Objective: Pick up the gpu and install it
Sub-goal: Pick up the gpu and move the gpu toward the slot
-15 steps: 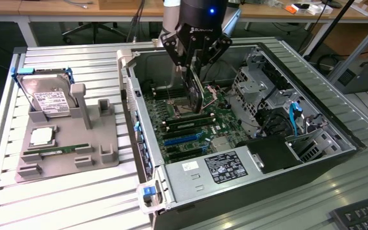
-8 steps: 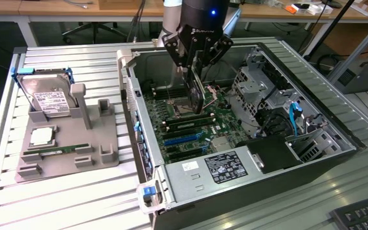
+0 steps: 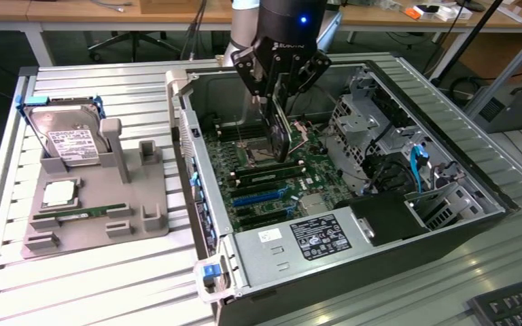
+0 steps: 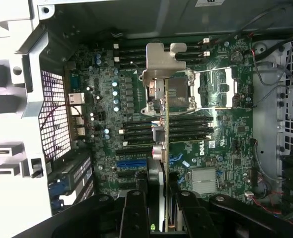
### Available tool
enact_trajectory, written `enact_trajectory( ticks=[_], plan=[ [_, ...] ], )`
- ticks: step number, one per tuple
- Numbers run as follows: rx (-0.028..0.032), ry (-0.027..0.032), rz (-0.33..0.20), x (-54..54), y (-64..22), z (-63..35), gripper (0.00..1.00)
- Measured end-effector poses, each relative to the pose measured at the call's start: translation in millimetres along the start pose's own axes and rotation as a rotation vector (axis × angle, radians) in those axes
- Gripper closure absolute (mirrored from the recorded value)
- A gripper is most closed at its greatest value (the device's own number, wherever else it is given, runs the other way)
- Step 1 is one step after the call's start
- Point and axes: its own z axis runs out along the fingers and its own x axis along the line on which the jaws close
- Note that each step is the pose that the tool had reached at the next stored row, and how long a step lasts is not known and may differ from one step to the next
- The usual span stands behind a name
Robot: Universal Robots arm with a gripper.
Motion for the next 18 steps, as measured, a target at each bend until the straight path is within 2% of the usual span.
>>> enact_trajectory(
  ticks=[18],
  plan=[
    [0.0019, -0.0002, 0.000, -5.6, 0.7, 7.8, 0.73]
  ],
)
